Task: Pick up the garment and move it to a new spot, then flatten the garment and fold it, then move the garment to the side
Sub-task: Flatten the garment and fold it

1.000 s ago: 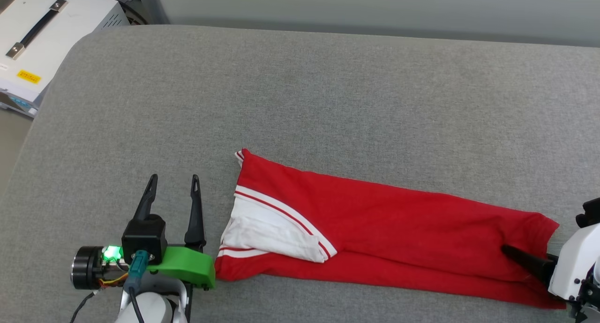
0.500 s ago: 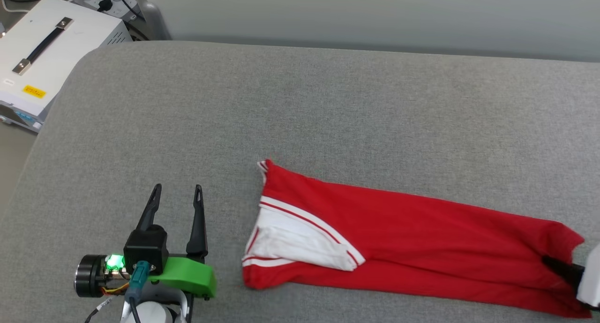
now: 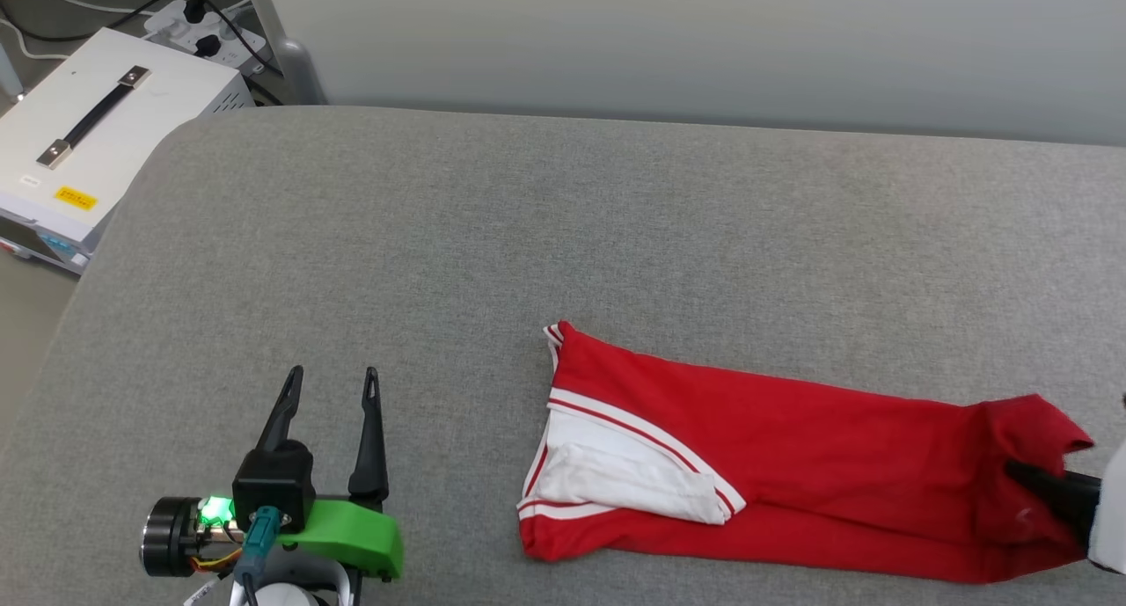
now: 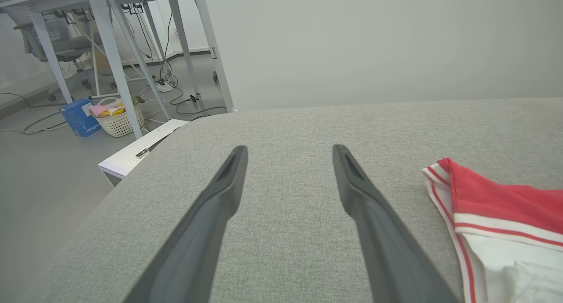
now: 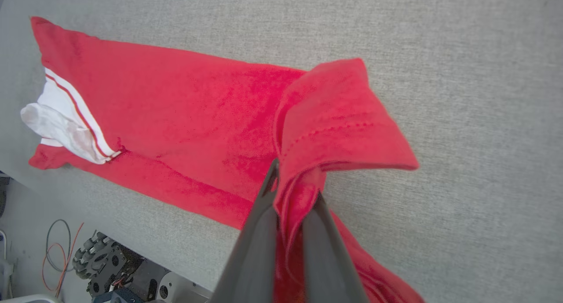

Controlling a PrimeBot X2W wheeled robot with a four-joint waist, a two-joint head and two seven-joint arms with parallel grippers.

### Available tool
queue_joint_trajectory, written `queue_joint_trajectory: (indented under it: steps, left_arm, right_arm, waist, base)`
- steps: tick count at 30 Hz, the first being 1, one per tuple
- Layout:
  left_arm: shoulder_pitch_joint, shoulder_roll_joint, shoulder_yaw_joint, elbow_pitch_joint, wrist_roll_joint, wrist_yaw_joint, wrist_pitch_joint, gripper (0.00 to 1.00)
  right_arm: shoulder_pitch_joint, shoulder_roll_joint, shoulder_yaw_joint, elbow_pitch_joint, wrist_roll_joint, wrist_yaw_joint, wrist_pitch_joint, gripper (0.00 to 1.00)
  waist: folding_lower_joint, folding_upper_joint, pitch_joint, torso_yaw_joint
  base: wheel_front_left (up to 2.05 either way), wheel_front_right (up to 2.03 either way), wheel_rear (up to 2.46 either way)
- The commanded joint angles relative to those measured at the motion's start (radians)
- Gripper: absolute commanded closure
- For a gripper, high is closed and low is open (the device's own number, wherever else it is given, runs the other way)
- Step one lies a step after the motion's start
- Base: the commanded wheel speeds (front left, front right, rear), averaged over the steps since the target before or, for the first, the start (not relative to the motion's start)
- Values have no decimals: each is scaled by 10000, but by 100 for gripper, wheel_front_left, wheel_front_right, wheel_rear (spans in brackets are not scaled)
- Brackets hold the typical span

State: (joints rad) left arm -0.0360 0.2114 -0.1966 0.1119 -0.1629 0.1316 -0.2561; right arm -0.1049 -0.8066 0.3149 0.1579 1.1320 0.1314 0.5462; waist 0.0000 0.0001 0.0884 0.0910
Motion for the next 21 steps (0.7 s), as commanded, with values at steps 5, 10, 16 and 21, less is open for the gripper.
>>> queue_joint_trajectory:
  steps: [5,10,16,21]
  left_arm:
    - [85,-266,197,70,269,-200,-57,0]
    - [-131,-524,229,174,435,-429,-57,0]
    - [-545,-802,224,268,646,-697,-57,0]
    - [-873,-1007,287,330,746,-804,-57,0]
  right_arm:
    - [-120,279,527,-1893,-294,-7,525,100]
    - [-1045,975,1338,-2613,-897,-7,1018,100]
    - [-2611,2036,2729,-2318,-1475,-7,1285,100]
    - [-3829,2838,3777,-1526,-1848,-7,1077,100]
  waist:
    - [0,-1,201,130]
    - [0,-1,563,349]
    - [0,-1,1082,712]
    - [0,-1,1412,965]
  base:
    - [0,0,0]
    - [0,0,0]
    - [0,0,0]
    - [0,0,0]
